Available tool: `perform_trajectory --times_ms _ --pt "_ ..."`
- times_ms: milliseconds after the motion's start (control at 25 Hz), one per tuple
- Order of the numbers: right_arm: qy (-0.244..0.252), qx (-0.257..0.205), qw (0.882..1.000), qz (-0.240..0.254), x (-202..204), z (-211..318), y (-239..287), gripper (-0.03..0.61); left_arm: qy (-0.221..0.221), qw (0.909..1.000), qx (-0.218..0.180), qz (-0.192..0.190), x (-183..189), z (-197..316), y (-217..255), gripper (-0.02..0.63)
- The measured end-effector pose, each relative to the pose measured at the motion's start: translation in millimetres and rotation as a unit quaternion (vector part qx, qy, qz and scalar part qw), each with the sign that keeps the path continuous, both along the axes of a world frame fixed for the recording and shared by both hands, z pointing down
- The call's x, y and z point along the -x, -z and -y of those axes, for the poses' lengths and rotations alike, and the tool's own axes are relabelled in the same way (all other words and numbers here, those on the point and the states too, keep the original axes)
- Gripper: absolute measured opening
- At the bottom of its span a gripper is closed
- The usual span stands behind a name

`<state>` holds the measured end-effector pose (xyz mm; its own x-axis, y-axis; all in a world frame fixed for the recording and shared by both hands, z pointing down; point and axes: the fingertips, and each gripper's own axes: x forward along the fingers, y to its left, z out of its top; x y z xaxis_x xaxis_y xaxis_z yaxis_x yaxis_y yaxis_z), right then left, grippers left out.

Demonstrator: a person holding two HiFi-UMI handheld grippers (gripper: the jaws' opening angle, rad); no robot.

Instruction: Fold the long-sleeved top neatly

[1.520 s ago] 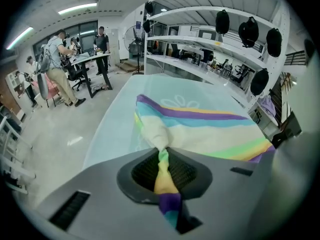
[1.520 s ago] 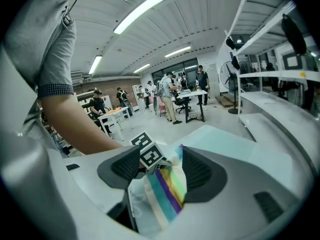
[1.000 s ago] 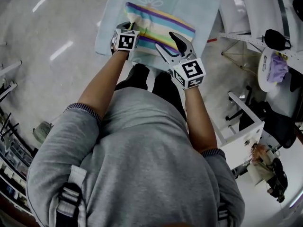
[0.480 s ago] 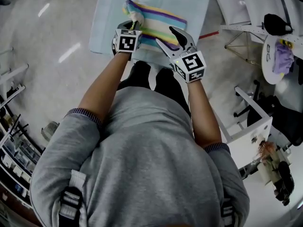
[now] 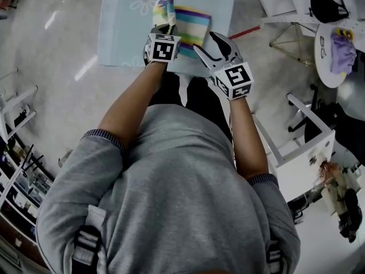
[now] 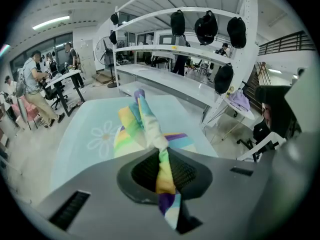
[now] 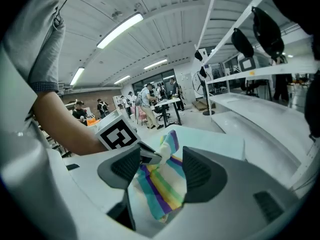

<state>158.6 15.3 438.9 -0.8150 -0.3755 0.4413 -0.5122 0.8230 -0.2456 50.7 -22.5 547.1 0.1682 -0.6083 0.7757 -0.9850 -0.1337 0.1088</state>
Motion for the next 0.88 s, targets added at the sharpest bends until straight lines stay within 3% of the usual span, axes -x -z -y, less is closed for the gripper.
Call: perform_trajectory --times_ms 560,720,880 --pt "-0.047 0.025 0.999 -0.009 -99 -6 -25 0.281 0.002 0.9991 0.042 -0.001 -99 7 -54 0.054" --pt "-0.047 0.031 0.998 -0.012 -121 -9 -31 0.281 0.005 0.9979 0.052 -0.037 -128 4 -66 0.081" --pt "-0.044 0.035 0.998 -0.018 -137 -8 -37 0.281 -0.049 0.994 0.056 -0.08 -177 -6 -69 0.081"
